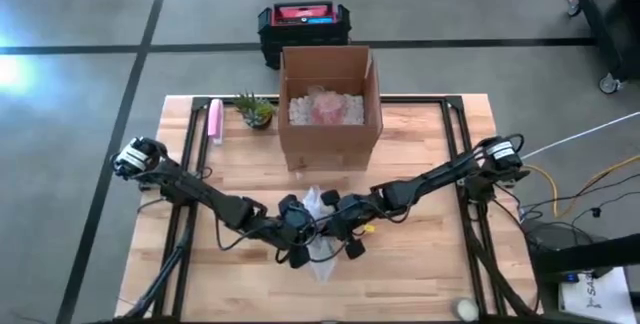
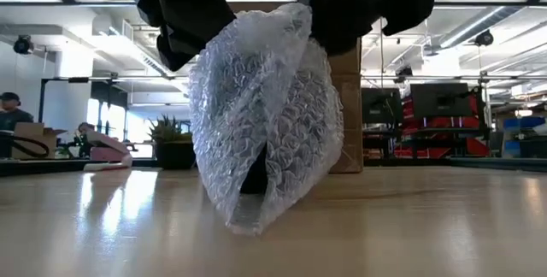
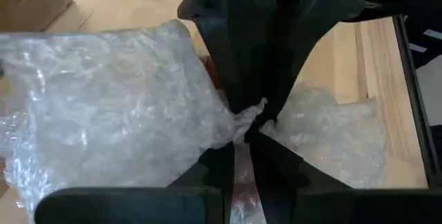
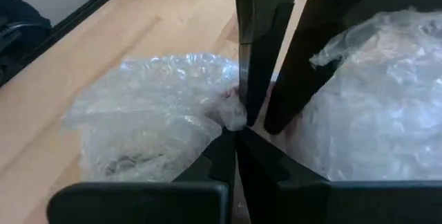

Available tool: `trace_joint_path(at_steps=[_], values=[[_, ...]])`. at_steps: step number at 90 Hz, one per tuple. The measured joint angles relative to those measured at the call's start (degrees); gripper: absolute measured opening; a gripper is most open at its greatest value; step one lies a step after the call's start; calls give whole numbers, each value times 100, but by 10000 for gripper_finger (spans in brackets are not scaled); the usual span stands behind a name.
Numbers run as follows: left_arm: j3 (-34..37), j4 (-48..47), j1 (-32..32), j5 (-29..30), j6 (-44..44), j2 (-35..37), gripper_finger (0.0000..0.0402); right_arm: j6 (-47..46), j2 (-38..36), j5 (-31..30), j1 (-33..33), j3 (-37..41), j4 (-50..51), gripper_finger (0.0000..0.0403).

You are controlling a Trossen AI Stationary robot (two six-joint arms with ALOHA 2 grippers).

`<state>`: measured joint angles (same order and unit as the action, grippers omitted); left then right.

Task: Wrap mug
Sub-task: Wrap the black mug with the bubble wrap

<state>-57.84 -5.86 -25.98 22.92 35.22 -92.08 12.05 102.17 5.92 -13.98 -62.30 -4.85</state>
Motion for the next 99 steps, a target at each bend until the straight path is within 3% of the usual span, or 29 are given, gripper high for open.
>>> trace_joint_path(at_steps=[43, 59, 77, 91, 99], values=[[-15, -631, -35, 26, -38, 1007, 36, 55, -4, -5, 2, -5, 53, 2], [-15, -1265, -32, 526, -19, 1247, 36, 55, -7, -4, 2, -9, 92, 2], [22, -1292, 40, 1129, 24, 1095, 36, 53, -9, 0, 2, -9, 110, 2], [37, -684, 119, 1141, -194, 558, 21, 48, -9, 0, 2, -9, 116, 2], [37, 51, 137, 806, -557, 262, 4, 46, -9, 2, 2, -9, 119, 2]])
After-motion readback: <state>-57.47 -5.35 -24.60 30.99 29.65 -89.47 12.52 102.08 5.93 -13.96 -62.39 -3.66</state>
